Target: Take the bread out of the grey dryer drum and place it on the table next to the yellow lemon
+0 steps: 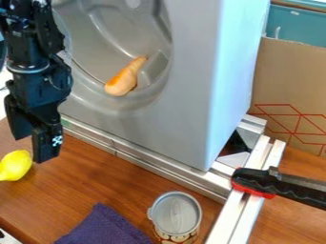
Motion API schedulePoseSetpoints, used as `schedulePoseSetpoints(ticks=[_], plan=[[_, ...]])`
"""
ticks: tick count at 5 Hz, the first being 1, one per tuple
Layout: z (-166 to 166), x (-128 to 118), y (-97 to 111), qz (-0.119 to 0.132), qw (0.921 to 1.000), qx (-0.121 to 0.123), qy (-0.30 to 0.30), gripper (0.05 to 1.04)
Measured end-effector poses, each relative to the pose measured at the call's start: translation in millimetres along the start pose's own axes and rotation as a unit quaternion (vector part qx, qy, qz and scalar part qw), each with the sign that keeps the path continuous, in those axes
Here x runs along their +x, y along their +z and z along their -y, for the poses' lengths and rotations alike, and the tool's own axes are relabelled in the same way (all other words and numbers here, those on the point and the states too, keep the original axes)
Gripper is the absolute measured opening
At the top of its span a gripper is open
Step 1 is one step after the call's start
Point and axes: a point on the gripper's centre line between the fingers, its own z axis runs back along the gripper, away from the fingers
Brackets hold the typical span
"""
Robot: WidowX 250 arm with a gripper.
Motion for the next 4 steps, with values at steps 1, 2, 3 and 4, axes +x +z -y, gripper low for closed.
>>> schedulePoseSetpoints(ticks=[1, 2, 3, 4], plan=[[1.9, -0.6, -2.3, -0.004, 1.0000, -0.007, -0.001, 1.000], [5.8, 7.4, 16.9, 0.035, 0.9982, -0.046, -0.015, 1.000], [-7.0, 23.6, 53.6, 0.100, 0.9927, -0.067, -0.008, 1.001], [-22.2, 47.3, 67.6, 0.133, 0.9874, -0.086, -0.006, 1.000]])
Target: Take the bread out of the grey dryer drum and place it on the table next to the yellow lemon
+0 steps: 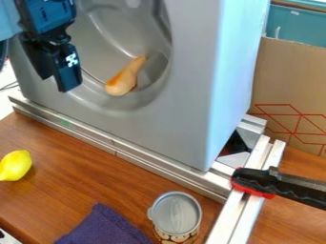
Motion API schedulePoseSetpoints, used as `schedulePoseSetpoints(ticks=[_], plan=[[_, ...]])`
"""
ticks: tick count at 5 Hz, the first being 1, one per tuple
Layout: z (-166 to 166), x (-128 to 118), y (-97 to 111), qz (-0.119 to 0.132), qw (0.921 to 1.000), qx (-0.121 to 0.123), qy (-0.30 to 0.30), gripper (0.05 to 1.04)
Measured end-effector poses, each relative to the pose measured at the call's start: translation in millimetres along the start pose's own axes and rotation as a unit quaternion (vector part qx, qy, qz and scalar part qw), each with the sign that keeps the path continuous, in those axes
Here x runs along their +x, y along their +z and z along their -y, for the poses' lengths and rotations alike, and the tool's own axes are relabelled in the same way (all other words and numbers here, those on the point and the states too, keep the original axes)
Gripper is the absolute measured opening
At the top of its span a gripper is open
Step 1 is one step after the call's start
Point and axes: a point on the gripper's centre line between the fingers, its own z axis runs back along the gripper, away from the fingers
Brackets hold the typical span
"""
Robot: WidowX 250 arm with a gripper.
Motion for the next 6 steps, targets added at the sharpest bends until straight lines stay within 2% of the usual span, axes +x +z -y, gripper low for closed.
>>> schedulePoseSetpoints(ticks=[2, 5, 6], plan=[[-26.5, 34.4, -16.9, 0.016, 0.9999, 0.005, -0.002, 1.000], [-21.8, 63.9, -52.1, 0.014, 0.9991, -0.040, 0.006, 1.000], [-26.1, 71.7, -54.5, 0.017, 0.9988, -0.041, 0.021, 1.000]])
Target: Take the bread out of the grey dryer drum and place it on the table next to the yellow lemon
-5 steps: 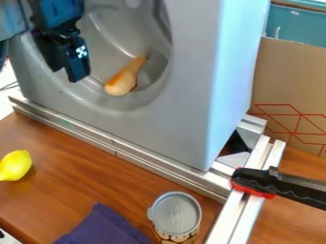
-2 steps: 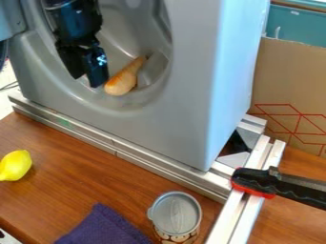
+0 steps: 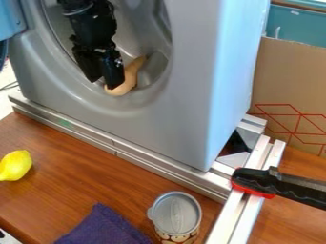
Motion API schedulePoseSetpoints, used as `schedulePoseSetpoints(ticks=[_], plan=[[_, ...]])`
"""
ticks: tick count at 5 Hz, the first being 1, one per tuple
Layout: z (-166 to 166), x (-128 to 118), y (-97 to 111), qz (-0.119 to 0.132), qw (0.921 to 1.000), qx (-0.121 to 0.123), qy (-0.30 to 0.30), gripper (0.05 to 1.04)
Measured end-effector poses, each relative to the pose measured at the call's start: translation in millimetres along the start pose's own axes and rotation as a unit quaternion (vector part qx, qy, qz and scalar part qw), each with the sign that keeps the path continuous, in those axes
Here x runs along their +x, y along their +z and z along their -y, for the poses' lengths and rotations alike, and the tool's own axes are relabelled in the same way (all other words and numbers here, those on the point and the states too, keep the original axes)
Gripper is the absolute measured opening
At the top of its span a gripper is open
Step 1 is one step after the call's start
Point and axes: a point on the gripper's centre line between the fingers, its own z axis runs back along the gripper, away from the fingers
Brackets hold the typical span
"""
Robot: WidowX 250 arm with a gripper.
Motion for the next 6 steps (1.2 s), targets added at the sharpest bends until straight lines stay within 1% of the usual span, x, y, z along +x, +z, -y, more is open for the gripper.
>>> schedulePoseSetpoints(ticks=[1, 2, 3, 4, 5, 6], plan=[[5.5, 8.0, -10.5, -0.021, 0.9998, 0.002, -0.003, 1.000], [6.2, 9.1, -15.6, -0.027, 0.9996, 0.008, -0.003, 1.000], [6.4, 10.0, -16.3, -0.026, 0.9996, 0.008, -0.002, 1.000], [5.5, 9.5, -16.2, -0.026, 0.9995, 0.010, 0.013, 0.950], [2.2, 5.0, -15.6, -0.032, 0.9989, 0.026, 0.023, 0.695], [5.0, 3.2, -3.6, -0.020, 0.9989, 0.035, 0.026, 0.657]])
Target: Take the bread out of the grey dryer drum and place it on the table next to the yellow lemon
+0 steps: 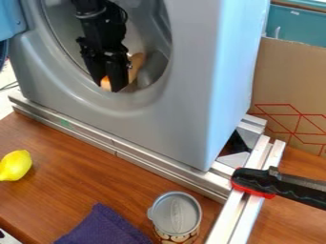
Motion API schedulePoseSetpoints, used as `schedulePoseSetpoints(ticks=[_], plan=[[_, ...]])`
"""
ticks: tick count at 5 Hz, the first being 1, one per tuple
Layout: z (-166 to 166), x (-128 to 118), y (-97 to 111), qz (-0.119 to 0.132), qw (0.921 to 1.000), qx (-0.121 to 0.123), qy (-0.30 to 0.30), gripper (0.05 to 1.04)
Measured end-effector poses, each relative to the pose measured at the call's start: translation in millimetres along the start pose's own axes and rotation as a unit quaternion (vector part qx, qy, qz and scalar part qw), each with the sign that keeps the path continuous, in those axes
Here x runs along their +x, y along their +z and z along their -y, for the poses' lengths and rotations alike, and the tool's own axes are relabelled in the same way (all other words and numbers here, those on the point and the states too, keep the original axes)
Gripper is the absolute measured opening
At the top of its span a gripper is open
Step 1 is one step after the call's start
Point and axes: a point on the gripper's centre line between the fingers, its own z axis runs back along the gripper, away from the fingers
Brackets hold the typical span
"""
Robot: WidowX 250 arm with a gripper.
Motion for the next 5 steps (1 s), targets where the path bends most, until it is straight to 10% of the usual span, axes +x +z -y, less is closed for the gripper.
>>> schedulePoseSetpoints(ticks=[2, 3, 5], plan=[[4.1, -15.4, 19.0, 0.026, 0.9996, 0.010, 0.011, 0.657], [4.7, -61.1, 47.7, 0.010, 0.9991, 0.037, 0.019, 0.657], [-4.2, -161.8, 34.6, -0.074, 0.9925, 0.074, 0.063, 0.657]])
